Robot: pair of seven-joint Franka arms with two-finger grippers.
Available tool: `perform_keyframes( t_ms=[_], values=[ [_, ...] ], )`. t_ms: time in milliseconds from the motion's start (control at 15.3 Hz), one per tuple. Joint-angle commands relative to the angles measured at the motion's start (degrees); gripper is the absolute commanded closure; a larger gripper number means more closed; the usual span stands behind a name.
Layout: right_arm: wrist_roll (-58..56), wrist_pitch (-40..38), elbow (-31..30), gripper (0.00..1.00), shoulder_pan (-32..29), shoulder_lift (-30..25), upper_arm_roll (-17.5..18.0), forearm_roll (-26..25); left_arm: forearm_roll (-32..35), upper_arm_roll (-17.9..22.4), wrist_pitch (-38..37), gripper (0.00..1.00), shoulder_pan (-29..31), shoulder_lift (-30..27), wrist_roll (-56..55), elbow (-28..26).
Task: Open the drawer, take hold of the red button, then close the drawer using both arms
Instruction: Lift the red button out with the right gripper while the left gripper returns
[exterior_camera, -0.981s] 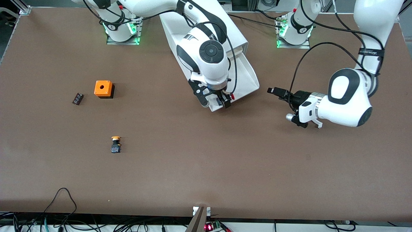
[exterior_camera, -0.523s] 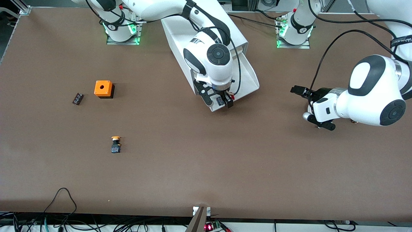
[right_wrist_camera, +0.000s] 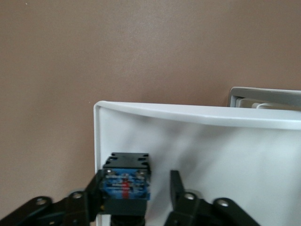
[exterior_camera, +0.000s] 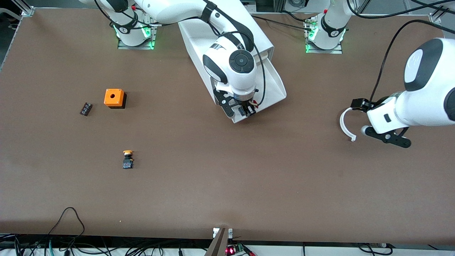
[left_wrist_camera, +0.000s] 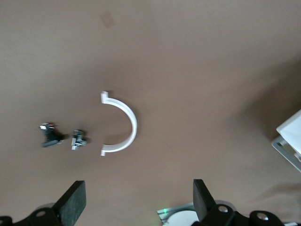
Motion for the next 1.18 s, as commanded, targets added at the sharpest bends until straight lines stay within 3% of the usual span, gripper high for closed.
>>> perform_keyframes(
  t_ms=[0, 262, 523, 850, 1112],
  values=[
    [-0.1, 0.4, -0.2, 0.73, 0.3, -0.6, -0.3, -0.9, 1.8, 0.3, -0.8, 0.0, -0.2, 0.2, -0.5, 4.4],
    [-2.0, 0.1, 0.9, 0.9, -0.2, -0.9, -0.3, -0.8, 0.8, 0.3, 0.0, 0.0, 0.1, 0.2, -2.0, 4.8],
    [-5.0, -4.2, 4.5, 0.99, -2.7, -1.1, 0.1, 0.1, -4.6, 0.3, 7.7, 0.0, -0.3, 0.3, -18.1, 2.6],
    [-19.8, -11.0, 8.1, 1.0, -9.0, -3.5, 0.2, 5.7, -4.7, -3.6, 22.7, 0.0, -1.5, 0.3, -34.1, -7.5],
    [-36.4, -15.8, 10.0, 1.0, -13.7, -5.4, 0.1, 6.4, -3.6, -6.8, 35.6, 0.0, -3.5, 0.7, -48.7, -16.2]
  ],
)
